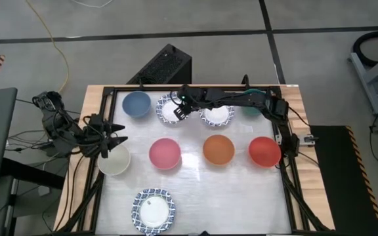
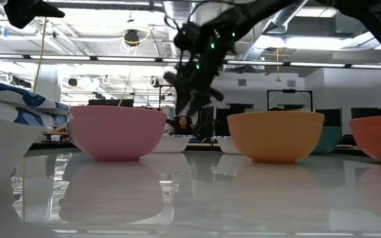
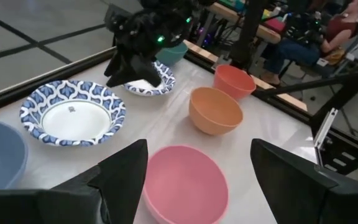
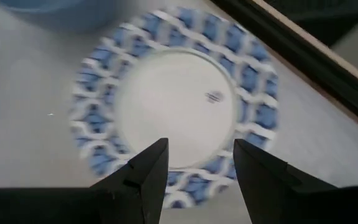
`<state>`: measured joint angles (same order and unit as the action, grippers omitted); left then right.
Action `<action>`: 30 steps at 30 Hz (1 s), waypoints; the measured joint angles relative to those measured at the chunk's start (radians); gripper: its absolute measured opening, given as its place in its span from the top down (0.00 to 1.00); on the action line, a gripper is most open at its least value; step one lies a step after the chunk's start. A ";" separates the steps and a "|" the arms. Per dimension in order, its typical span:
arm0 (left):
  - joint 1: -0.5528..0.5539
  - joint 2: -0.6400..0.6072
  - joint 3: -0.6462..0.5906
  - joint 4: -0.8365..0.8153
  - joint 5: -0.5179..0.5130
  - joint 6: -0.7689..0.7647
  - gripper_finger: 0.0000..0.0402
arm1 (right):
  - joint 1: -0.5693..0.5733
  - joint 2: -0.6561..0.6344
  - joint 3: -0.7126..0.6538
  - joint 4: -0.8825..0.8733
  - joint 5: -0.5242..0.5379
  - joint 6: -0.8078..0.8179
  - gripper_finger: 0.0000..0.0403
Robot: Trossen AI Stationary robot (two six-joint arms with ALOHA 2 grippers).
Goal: Nest bowls inside each other
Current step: Stack the blue patterned bowl on top of the other blue patterned bowl
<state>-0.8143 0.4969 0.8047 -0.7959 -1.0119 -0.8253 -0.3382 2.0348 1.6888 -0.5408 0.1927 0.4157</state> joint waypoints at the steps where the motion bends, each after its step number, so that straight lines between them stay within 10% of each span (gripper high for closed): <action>1: 0.000 0.000 0.000 0.000 0.000 0.000 0.32 | -0.007 0.001 -0.009 0.001 0.014 0.018 0.50; 10: 0.000 0.000 0.000 0.000 -0.002 -0.001 0.32 | -0.029 0.000 -0.062 -0.046 0.041 0.097 0.50; 30: 0.000 0.000 0.000 -0.003 -0.023 0.020 0.32 | 0.189 0.000 -0.086 0.010 0.020 -0.914 0.50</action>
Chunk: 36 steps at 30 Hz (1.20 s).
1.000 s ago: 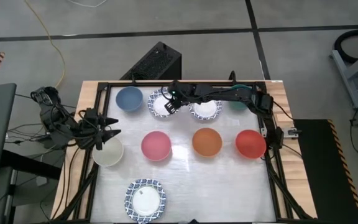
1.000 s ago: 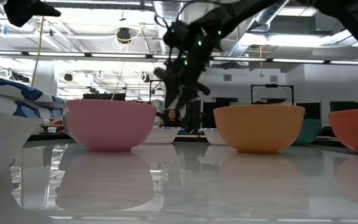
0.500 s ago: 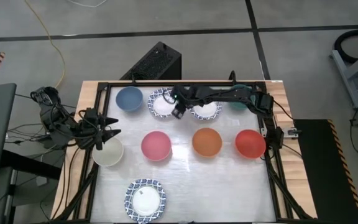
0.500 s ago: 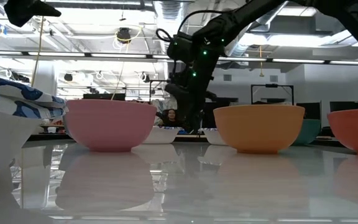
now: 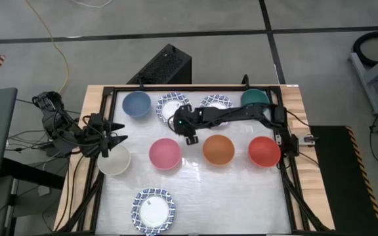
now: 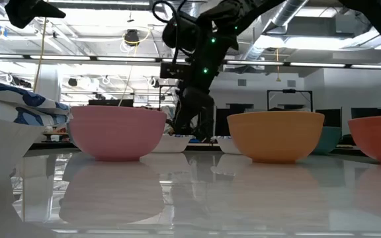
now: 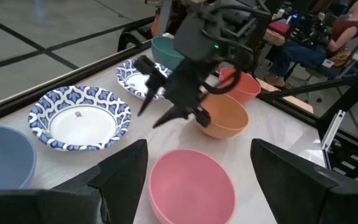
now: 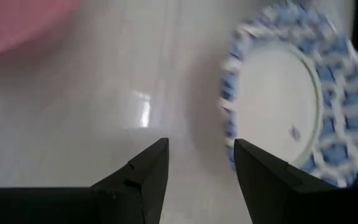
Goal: Nest bowls inside each other
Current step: Stack the blue patterned bowl on top of the other blue patterned bowl
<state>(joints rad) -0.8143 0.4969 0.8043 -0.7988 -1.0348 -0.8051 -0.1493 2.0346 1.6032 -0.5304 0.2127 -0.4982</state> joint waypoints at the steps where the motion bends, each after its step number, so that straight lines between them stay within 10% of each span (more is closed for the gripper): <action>1: 0.000 0.000 0.000 -0.001 0.000 0.000 0.32 | 0.008 0.000 0.000 0.000 -0.001 -0.037 0.50; 27: 0.000 0.000 0.000 -0.014 -0.005 -0.002 0.32 | -0.056 0.104 -0.015 0.084 0.093 -0.102 0.51; 36: 0.000 0.000 0.000 -0.014 -0.009 -0.003 0.32 | -0.039 0.099 -0.013 0.094 0.206 -0.112 0.73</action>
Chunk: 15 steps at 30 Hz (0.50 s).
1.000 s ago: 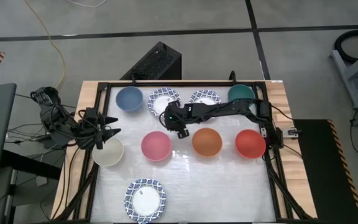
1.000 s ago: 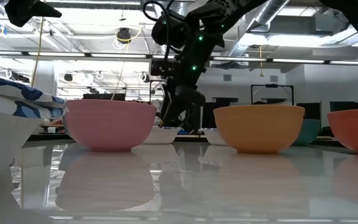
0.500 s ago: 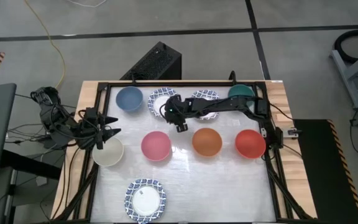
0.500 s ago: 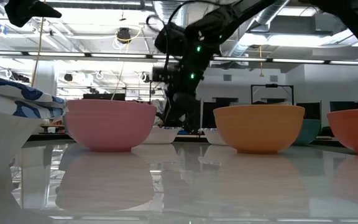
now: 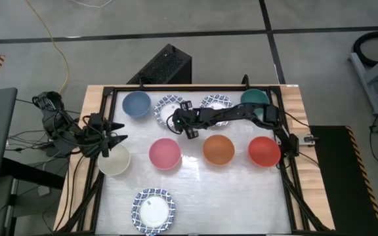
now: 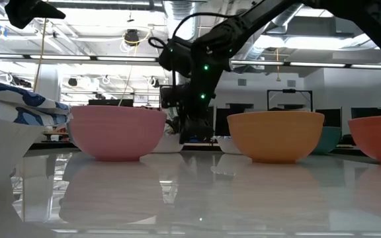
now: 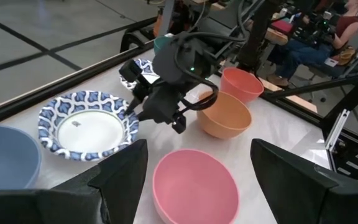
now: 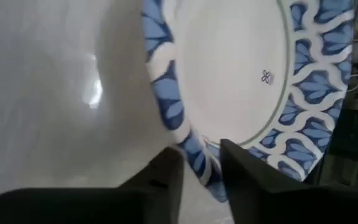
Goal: Nest bowls inside each other
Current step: Stack the blue patterned bowl on top of the other blue patterned bowl
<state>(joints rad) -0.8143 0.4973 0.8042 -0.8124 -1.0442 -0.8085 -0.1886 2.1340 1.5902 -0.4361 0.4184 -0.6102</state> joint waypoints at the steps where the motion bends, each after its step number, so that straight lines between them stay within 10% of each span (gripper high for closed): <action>1: 0.000 0.000 0.000 0.000 -0.001 0.000 0.32 | 0.001 -0.002 0.004 -0.002 0.002 0.001 0.78; 6: 0.000 0.000 0.000 0.000 -0.011 0.000 0.32 | 0.004 -0.002 0.028 -0.028 0.005 0.015 0.96; 15: 0.000 0.000 0.000 0.000 -0.010 0.000 0.32 | 0.011 -0.046 0.028 -0.031 0.060 0.086 0.98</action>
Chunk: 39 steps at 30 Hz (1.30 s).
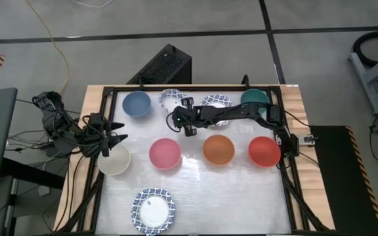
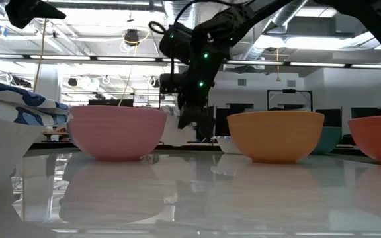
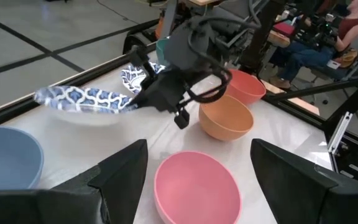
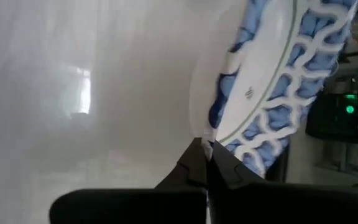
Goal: Nest bowls inside each other
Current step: Stack the blue patterned bowl on top of the other blue patterned bowl
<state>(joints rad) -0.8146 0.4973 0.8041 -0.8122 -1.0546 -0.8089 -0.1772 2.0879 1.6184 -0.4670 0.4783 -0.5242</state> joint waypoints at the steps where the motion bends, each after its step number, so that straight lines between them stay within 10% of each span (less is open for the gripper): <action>1: 0.000 0.000 0.000 0.000 0.000 0.000 0.32 | 0.000 -0.007 0.000 0.007 0.007 0.000 0.98; 16: 0.000 0.000 0.000 -0.013 -0.023 0.032 0.32 | 0.179 -0.185 0.000 0.022 0.043 -0.056 0.99; 27: 0.000 0.000 0.000 -0.009 -0.051 0.034 0.32 | 0.422 -0.199 0.000 0.040 -0.281 -0.339 0.99; 39: 0.000 0.000 0.000 -0.009 -0.053 0.038 0.32 | 0.612 -0.161 -0.001 0.171 -0.297 -0.568 0.98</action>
<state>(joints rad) -0.8146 0.4969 0.8040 -0.8211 -1.1076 -0.7712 0.4346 1.9274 1.6176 -0.2961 0.1809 -1.0923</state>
